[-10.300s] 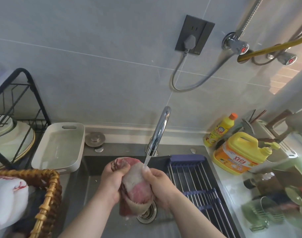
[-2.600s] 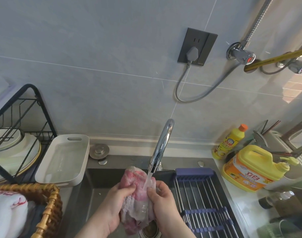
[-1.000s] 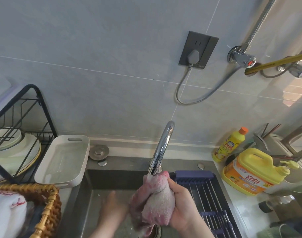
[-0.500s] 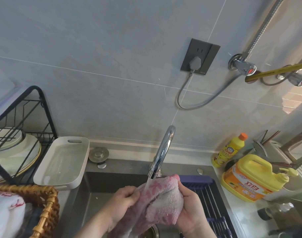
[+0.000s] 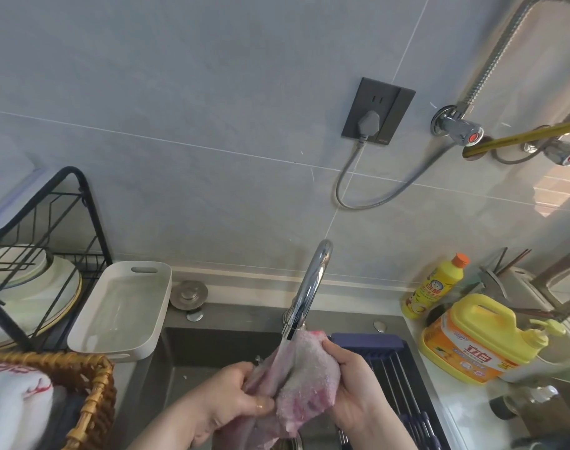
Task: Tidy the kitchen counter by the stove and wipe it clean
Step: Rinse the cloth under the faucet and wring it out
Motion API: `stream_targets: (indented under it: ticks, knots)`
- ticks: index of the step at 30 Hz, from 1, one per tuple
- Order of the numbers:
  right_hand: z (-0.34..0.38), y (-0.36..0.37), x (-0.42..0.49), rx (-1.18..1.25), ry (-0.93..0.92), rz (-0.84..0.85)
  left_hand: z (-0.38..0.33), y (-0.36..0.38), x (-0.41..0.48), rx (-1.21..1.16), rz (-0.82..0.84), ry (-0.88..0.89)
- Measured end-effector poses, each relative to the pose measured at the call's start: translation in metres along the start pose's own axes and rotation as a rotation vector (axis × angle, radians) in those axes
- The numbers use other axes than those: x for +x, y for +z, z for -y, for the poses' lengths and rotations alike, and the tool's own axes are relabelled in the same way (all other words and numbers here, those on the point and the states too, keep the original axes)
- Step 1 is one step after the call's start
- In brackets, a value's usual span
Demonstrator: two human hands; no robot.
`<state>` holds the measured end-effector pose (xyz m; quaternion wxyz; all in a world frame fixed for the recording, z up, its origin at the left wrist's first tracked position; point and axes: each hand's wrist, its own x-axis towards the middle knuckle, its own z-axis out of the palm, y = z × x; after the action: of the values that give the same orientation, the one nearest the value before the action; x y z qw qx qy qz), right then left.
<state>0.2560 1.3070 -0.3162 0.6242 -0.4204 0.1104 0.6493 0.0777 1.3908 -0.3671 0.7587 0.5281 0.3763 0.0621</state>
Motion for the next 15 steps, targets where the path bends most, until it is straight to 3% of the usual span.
stream_targets:
  ticks: [7, 9, 12, 15]
  knots:
    - [-0.024, -0.020, 0.026, -0.419, -0.108, -0.219, 0.002, -0.007, -0.006, -0.493, -0.030, 0.007]
    - [-0.042, -0.021, 0.023, -0.492, -0.075, -0.183, 0.000, -0.003, -0.007, -0.570, -0.056, 0.023]
    - [-0.060, -0.013, 0.016, -0.304, 0.108, -0.035, -0.003, 0.003, -0.010, -0.642, -0.080, 0.048]
    - [-0.075, -0.003, 0.012, -0.041, 0.140, 0.064, -0.006, 0.007, -0.012, -0.642, -0.106, 0.076]
